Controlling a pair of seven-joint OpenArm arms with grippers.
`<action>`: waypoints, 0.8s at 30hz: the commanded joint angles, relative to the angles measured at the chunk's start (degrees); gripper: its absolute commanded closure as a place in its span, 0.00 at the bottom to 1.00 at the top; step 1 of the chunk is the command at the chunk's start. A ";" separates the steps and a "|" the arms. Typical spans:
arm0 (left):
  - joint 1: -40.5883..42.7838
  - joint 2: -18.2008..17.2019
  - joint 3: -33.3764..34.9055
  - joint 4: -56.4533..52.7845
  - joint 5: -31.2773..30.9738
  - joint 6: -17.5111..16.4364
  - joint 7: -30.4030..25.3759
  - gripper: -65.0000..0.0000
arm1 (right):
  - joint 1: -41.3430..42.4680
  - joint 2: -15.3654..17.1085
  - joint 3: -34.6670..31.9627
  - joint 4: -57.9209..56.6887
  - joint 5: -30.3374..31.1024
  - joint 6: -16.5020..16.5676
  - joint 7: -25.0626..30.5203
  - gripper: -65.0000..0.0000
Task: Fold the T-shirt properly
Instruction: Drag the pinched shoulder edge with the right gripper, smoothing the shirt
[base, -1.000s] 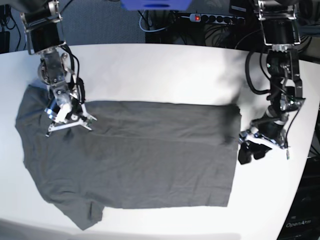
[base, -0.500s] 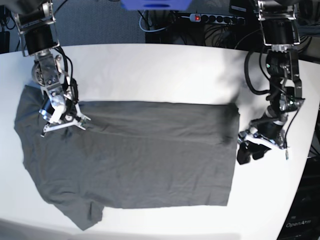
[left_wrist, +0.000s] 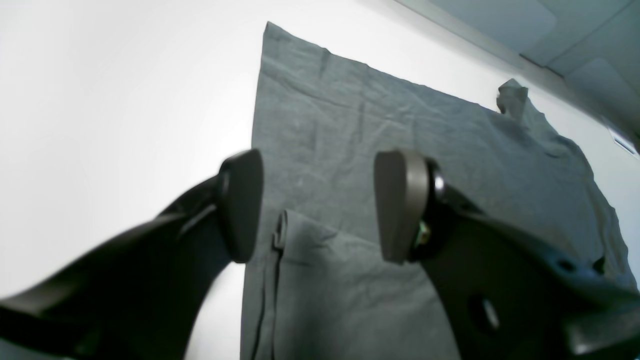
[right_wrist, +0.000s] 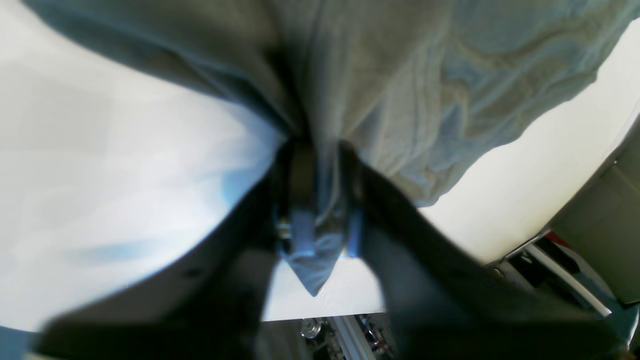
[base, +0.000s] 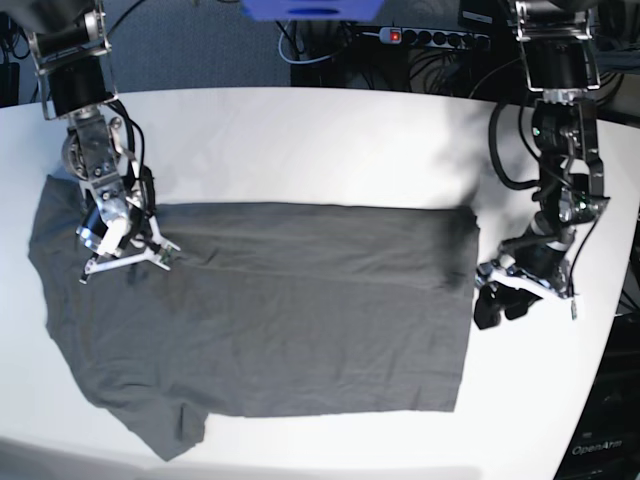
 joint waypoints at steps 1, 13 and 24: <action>-1.08 -0.72 -0.30 1.31 -0.60 -0.57 -1.29 0.46 | 1.22 0.81 0.38 0.99 -0.76 0.05 -0.30 0.72; -1.08 -0.72 -0.30 1.31 -0.60 -0.57 -1.29 0.46 | 1.22 1.69 0.38 0.99 -0.85 -0.12 -0.30 0.61; -1.08 -0.72 -0.30 1.31 -0.60 -0.57 -1.29 0.46 | 1.22 4.15 0.38 2.84 -0.85 -0.12 -0.48 0.23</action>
